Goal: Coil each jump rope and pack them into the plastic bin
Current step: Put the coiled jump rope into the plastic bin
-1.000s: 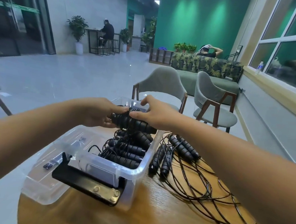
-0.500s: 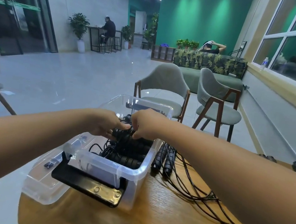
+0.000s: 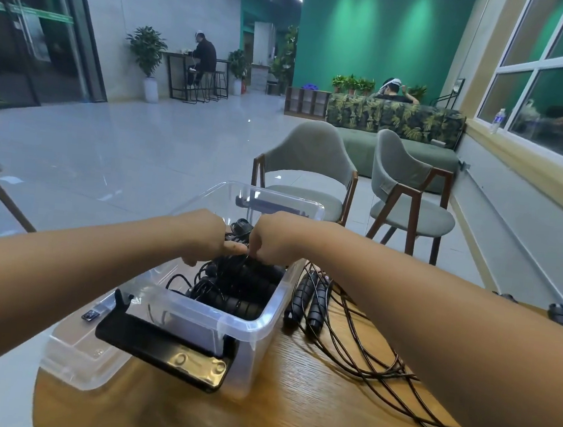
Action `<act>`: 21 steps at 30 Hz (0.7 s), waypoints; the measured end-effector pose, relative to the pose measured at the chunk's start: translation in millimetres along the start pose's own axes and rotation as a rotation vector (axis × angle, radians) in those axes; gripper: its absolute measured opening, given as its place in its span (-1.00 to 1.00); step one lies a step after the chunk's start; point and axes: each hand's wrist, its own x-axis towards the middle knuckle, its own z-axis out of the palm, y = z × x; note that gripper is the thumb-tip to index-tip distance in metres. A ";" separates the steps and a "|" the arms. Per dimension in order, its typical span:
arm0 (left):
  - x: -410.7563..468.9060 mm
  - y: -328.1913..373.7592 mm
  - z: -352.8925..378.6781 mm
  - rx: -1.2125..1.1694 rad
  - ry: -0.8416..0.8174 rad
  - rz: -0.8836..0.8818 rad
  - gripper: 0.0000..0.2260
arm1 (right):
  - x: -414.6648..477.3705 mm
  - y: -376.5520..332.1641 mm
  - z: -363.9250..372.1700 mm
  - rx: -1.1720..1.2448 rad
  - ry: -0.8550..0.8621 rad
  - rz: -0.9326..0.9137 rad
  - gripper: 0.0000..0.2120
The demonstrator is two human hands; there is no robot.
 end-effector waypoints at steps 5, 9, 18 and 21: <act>-13.7 -5.4 -10.5 -0.037 0.107 -0.018 -0.37 | -18.6 3.2 -5.5 0.024 0.025 -0.025 -0.64; -36.8 1.6 -31.9 -0.133 0.172 -0.001 -0.46 | -39.5 8.9 -14.1 0.089 0.137 -0.042 -0.64; -79.3 75.3 -52.7 -0.444 0.364 0.191 -0.69 | -126.7 60.0 -20.3 0.402 0.380 0.006 -0.74; -93.0 113.5 -48.5 -0.499 0.393 0.287 -0.70 | -166.9 89.6 -7.8 0.436 0.387 0.085 -0.74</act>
